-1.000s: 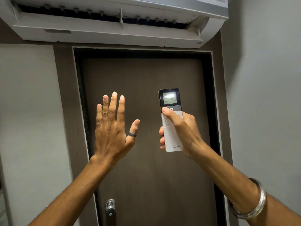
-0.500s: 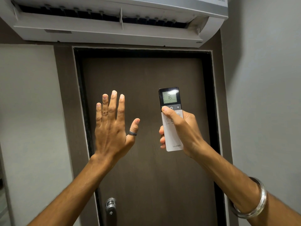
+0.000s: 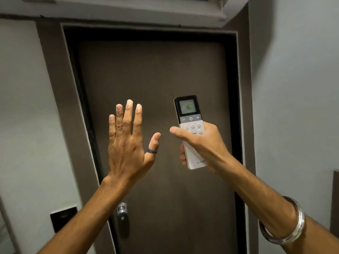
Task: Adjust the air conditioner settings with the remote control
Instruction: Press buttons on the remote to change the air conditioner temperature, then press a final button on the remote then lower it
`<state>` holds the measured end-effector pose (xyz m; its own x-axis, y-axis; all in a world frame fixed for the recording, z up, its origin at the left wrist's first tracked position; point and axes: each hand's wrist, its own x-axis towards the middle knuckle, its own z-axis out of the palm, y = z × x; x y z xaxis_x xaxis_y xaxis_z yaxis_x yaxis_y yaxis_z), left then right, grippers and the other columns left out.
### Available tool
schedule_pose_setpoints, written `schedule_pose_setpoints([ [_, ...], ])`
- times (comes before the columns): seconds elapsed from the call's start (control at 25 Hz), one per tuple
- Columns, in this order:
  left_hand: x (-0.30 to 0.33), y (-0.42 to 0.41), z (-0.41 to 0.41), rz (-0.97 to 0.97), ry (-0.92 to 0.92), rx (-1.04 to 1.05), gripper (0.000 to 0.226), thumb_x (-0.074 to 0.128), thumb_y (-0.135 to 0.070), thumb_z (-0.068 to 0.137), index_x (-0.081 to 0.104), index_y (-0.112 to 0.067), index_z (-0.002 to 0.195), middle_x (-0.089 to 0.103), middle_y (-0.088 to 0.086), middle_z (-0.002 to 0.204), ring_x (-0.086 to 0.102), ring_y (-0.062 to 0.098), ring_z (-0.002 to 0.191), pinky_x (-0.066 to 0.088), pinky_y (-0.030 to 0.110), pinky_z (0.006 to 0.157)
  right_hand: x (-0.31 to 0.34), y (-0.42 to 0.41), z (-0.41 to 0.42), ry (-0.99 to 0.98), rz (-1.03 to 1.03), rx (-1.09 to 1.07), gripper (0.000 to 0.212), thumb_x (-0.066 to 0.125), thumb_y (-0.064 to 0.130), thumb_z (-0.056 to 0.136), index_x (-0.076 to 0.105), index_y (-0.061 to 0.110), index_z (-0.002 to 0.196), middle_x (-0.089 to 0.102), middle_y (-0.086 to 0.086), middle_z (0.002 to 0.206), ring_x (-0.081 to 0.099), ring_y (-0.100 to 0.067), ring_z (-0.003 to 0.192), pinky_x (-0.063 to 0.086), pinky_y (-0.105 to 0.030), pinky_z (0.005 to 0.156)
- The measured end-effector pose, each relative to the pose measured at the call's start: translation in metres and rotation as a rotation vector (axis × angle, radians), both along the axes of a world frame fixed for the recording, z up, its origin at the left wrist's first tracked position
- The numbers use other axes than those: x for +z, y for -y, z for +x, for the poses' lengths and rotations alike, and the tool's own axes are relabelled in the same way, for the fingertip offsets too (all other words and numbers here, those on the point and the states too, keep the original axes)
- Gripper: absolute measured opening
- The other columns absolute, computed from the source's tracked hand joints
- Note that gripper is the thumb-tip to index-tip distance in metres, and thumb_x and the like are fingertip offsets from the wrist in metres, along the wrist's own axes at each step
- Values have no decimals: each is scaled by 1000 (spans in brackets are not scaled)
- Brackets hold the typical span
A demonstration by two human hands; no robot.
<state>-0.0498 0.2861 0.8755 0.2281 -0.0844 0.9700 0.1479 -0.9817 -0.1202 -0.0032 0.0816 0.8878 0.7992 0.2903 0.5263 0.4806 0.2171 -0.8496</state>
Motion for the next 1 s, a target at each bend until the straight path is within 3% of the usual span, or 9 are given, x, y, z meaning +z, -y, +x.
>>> schedule_pose_setpoints([
  [0.08, -44, 8, 3, -6, -88, -17, 82, 38, -57, 102, 20, -8, 165, 12, 15, 175, 3, 32, 163, 3, 49, 133, -44, 2, 5, -41, -126, -166, 47, 81, 57, 75, 61, 21, 97, 72, 7, 84, 70, -7, 63, 57, -32, 62],
  [0.16, -103, 19, 3, -39, -221, -44, 82, 39, -57, 102, 18, -9, 166, 9, 13, 175, 2, 31, 163, 1, 47, 134, -101, 8, 4, -153, -224, -204, 55, 68, 66, 75, 52, 25, 107, 69, 12, 91, 68, 3, 65, 50, -26, 59],
  [0.28, -219, 43, -5, -110, -525, -101, 84, 38, -58, 103, 12, -11, 167, 3, 11, 176, -4, 29, 163, -4, 45, 133, -213, 27, -3, -340, -330, -259, 42, 63, 64, 80, 46, 30, 97, 68, 9, 90, 67, 10, 65, 45, -12, 47],
  [0.32, -258, 52, -9, -128, -624, -112, 84, 37, -59, 103, 10, -12, 167, 2, 11, 176, -6, 28, 163, -6, 44, 133, -252, 36, -8, -409, -347, -300, 40, 66, 62, 80, 47, 30, 95, 68, 6, 94, 68, 6, 70, 47, -12, 51],
  [0.52, -425, 110, -19, -169, -1048, -201, 83, 40, -57, 103, 11, -11, 167, 4, 13, 176, -7, 29, 163, -1, 48, 133, -428, 106, -18, -727, -439, -616, 45, 95, 39, 73, 71, 21, 106, 76, -7, 111, 75, -24, 98, 64, -41, 89],
  [0.64, -511, 160, -7, -134, -1334, -254, 81, 39, -56, 105, 13, -9, 166, 8, 17, 175, -1, 34, 162, 7, 54, 133, -539, 168, -10, -1039, -468, -811, 60, 98, 37, 73, 71, 13, 120, 79, -11, 114, 76, -30, 103, 63, -42, 92],
  [0.76, -599, 205, 16, -70, -1512, -349, 80, 35, -56, 107, 12, -7, 166, 7, 18, 175, 0, 36, 162, 4, 53, 133, -648, 224, 1, -1305, -358, -945, 70, 96, 29, 80, 59, 7, 135, 67, -4, 115, 69, -23, 102, 61, -37, 93],
  [0.88, -684, 245, 43, 21, -1640, -418, 81, 24, -60, 106, 6, -9, 167, 2, 17, 175, -4, 35, 162, 0, 51, 133, -755, 269, 13, -1415, -366, -1127, 69, 97, 28, 78, 60, 7, 133, 69, -11, 127, 69, -19, 106, 59, -31, 89],
  [1.0, -773, 283, 66, 73, -1736, -467, 82, 21, -60, 104, 6, -9, 166, 2, 19, 175, -4, 36, 162, -1, 50, 133, -853, 307, 20, -1531, -422, -1257, 67, 96, 34, 76, 63, 7, 128, 72, -14, 130, 74, -27, 112, 64, -41, 95],
])
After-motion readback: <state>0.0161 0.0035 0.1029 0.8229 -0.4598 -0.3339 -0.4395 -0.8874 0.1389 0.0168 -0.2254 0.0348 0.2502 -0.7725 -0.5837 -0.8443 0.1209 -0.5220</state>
